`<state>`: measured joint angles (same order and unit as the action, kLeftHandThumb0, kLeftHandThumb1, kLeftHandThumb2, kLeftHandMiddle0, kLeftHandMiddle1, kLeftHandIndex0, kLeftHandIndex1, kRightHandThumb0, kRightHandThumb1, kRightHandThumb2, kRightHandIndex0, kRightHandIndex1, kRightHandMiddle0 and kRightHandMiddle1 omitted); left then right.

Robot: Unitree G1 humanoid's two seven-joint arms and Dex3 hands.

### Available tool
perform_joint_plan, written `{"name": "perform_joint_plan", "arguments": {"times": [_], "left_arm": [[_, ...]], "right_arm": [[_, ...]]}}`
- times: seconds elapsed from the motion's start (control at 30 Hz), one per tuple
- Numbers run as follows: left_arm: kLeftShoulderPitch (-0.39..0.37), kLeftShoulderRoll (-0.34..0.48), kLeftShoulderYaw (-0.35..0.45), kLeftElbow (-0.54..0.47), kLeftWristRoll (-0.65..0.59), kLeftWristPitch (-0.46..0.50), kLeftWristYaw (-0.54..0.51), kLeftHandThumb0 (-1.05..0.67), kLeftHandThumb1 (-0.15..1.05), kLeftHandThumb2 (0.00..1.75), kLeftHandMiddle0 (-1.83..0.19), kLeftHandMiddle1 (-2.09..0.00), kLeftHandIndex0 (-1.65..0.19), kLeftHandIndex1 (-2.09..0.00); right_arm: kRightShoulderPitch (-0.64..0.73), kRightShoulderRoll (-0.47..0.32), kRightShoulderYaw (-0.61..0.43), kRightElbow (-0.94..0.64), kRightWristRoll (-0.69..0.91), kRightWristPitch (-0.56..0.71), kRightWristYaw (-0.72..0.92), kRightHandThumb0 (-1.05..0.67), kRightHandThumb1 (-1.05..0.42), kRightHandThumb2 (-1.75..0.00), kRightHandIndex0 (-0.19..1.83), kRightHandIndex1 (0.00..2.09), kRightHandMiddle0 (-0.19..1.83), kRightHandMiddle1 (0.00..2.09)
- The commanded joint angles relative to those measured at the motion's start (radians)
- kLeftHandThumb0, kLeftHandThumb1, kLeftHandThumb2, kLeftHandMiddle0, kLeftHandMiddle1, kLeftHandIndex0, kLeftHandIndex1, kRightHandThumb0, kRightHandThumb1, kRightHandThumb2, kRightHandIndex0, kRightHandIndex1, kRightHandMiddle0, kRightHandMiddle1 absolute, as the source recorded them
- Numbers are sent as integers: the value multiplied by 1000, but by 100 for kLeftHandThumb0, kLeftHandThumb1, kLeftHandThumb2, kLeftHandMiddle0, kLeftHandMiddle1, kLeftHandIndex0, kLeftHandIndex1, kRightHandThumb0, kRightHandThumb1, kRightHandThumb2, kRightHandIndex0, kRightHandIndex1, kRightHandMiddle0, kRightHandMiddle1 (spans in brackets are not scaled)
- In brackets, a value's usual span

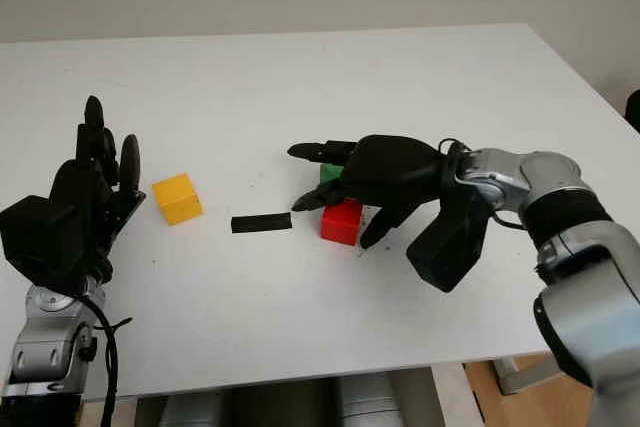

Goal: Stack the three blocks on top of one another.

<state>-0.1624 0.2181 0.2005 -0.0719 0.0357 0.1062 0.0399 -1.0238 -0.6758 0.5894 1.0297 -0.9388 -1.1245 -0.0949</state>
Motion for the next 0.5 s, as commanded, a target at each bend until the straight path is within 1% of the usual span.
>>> {"name": "perform_joint_plan", "arguments": {"times": [0.0,0.17,0.27,0.3,0.4,0.47], "left_arm": [[-2,0,-2,-22,4,4,3,-70,105,63,18,-6,17,-6],[-4,4,-5,-21,7,5,0,-71,105,63,18,-5,17,-5],[-4,5,-4,-20,7,4,-1,-70,105,63,18,-5,17,-6],[-3,6,-5,-22,9,5,-1,-70,105,64,18,-5,17,-6],[-4,4,-5,-22,7,7,-2,-70,105,64,18,-5,17,-5],[-3,2,-4,-21,3,4,-3,-70,105,64,18,-5,17,-5]], "right_arm": [[-29,4,11,10,-10,7,-15,-51,-90,-6,-3,6,56,13],[-36,3,32,18,-35,16,-49,-51,-89,-6,-3,6,60,17],[-39,-1,40,19,-53,24,-93,-49,-90,-6,2,7,68,26],[-42,-2,43,20,-58,28,-105,-48,-91,-5,4,6,64,43],[-56,-6,52,28,-74,38,-146,-46,-93,-5,8,6,42,99],[-64,-6,56,35,-85,47,-169,-46,-94,-6,9,6,38,109]]}}
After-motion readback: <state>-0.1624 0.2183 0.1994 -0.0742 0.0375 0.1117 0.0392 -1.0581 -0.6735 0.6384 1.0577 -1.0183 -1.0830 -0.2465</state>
